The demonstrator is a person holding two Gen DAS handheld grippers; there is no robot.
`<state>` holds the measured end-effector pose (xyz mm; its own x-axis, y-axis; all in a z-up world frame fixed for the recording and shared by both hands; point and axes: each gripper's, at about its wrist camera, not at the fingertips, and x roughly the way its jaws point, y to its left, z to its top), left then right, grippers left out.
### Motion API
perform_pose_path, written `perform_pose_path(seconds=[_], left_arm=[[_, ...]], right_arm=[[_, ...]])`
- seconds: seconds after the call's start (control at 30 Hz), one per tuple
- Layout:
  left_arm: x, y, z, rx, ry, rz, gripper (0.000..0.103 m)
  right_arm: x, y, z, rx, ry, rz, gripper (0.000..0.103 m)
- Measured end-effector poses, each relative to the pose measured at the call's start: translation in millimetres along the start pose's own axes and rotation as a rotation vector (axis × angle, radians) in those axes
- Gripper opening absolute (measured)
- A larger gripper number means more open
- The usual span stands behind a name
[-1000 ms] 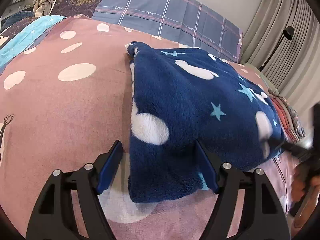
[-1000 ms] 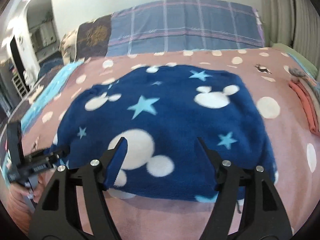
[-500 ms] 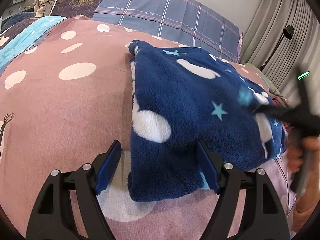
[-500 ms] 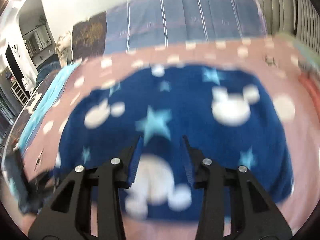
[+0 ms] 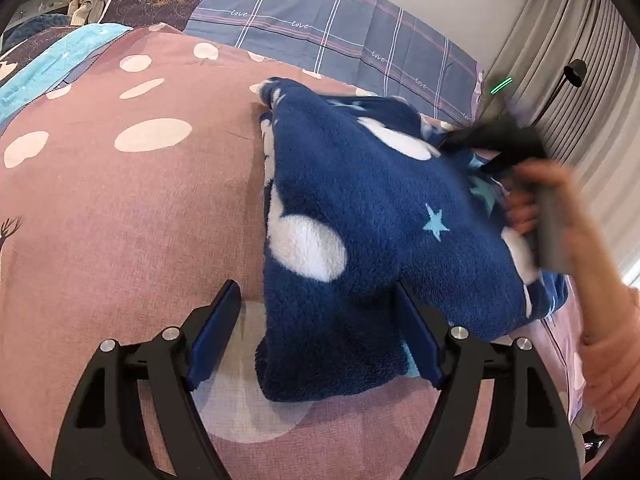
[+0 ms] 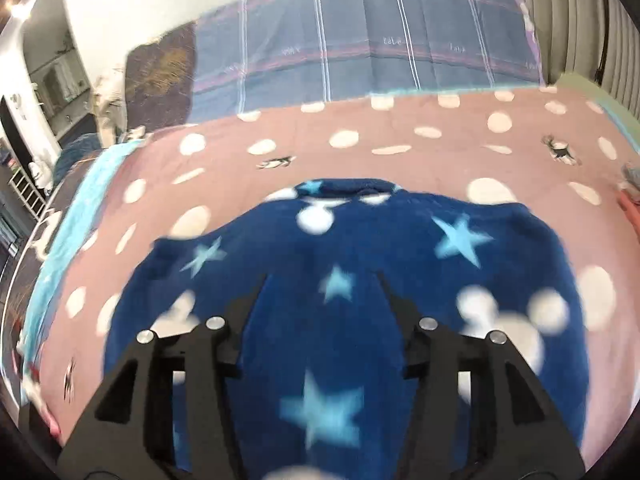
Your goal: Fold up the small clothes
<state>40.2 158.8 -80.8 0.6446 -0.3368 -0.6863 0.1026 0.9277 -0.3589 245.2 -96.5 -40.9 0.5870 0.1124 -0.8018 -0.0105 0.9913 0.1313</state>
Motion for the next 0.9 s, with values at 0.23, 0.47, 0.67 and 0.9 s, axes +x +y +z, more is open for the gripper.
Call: perform_pose_path(seconds=[0.23,0.47,0.67,0.9], left_arm=[[-0.3,4.9,0.5,-0.02,0.0,-0.029,0.08],[-31.0,18.1,8.6,-0.035,-0.056,0.004,0.08],[-65.3,48.0,12.7,-0.087,-0.124,0.117,0.08],[-76.4,69.4,5.7,-0.152,-0.124,0.114,0.08]], right_arm=[[40.8,1.4,-7.7,-0.061,0.084,-0.068,0.051],[-72.6,34.0,-69.4,-0.295,-0.101,0.166,0.065],[-124.2,119.6,-183.6,-0.716,-0.133,0.337,0.067],[-97.2,193.1,-257.6,-1.026,-0.212,0.07,0.067]])
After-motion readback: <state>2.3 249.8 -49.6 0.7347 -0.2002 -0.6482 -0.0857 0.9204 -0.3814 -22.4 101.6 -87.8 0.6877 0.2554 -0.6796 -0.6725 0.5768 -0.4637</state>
